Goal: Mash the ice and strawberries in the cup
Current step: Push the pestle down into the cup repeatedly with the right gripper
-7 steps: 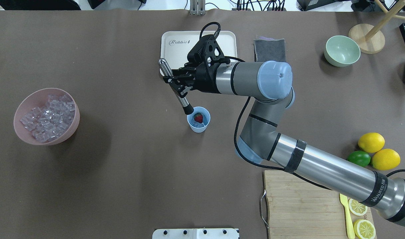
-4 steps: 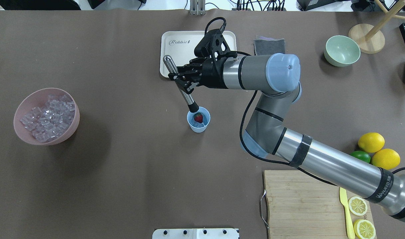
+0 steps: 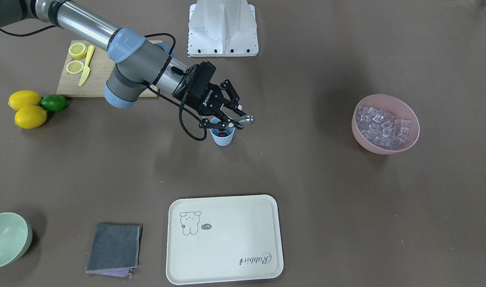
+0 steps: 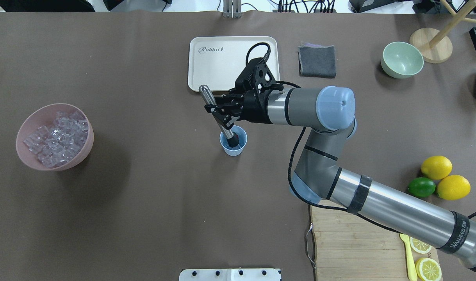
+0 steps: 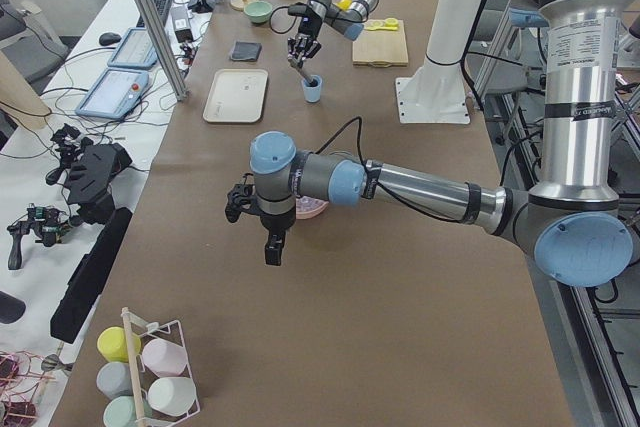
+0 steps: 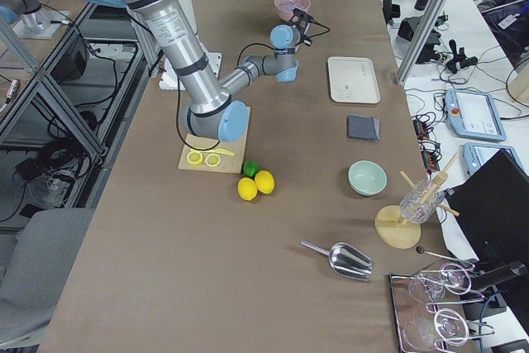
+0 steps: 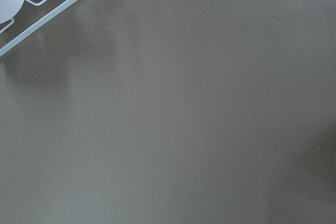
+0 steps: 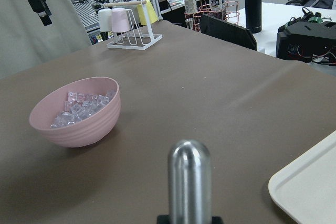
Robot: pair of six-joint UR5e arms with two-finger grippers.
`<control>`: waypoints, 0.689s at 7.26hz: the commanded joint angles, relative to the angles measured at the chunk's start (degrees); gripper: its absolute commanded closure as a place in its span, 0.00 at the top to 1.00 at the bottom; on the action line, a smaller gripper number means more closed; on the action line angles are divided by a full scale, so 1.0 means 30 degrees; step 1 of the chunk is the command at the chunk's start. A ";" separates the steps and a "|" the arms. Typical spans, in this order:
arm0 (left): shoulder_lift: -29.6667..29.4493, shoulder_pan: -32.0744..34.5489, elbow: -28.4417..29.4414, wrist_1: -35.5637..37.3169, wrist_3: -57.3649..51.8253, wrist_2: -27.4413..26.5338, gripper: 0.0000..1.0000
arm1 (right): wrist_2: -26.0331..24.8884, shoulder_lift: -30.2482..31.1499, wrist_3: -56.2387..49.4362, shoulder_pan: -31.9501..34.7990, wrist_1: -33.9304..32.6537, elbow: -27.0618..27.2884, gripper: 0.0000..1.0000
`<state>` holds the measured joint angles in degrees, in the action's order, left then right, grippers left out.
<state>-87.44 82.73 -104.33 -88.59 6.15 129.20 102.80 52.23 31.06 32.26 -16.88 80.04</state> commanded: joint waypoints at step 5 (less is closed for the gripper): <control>0.0054 -0.0010 -0.0028 0.0000 0.0000 -0.0028 0.98 | -0.0194 -0.1178 0.1709 0.0496 -0.6184 0.4004 0.00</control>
<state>-87.33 82.71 -104.37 -88.59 6.15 129.18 102.16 49.63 33.82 33.26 -26.39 86.14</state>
